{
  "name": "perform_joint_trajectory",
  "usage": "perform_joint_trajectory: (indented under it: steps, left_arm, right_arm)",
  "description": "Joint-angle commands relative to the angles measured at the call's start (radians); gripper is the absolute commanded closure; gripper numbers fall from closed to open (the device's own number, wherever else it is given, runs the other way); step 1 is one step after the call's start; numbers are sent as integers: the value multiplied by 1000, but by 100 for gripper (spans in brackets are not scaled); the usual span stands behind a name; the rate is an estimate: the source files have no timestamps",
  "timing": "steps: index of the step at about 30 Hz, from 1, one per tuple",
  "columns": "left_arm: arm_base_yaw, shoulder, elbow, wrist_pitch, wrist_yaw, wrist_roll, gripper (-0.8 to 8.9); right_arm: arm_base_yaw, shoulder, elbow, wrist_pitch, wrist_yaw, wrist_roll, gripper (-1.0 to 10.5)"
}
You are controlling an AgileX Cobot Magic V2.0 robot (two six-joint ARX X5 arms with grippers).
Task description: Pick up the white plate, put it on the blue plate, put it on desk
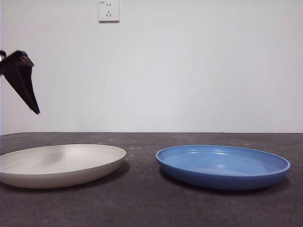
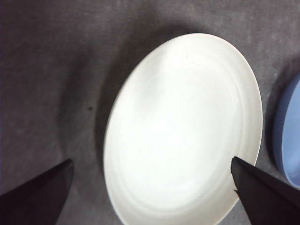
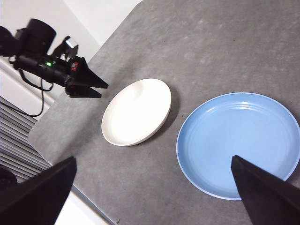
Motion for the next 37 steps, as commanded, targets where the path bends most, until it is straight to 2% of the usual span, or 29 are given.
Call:
perform_joint_trajectory:
  steps: [1, 18, 24, 30, 37]
  left_arm:
    - [2, 53, 24, 38, 27, 26, 282]
    - [0, 170, 24, 113, 89, 37, 297]
    - [0, 172, 24, 114, 87, 38, 418]
    - [-3, 184, 24, 112, 64, 39, 423]
    - [-7, 216, 24, 114, 63, 39, 507]
  right_arm:
    - [5, 4, 13, 11, -3, 10, 353]
    - [5, 4, 13, 11, 4, 8, 353]
    - [5, 4, 13, 11, 5, 6, 353]
    - [5, 4, 13, 11, 5, 5, 353]
    - [5, 4, 13, 10, 4, 5, 353]
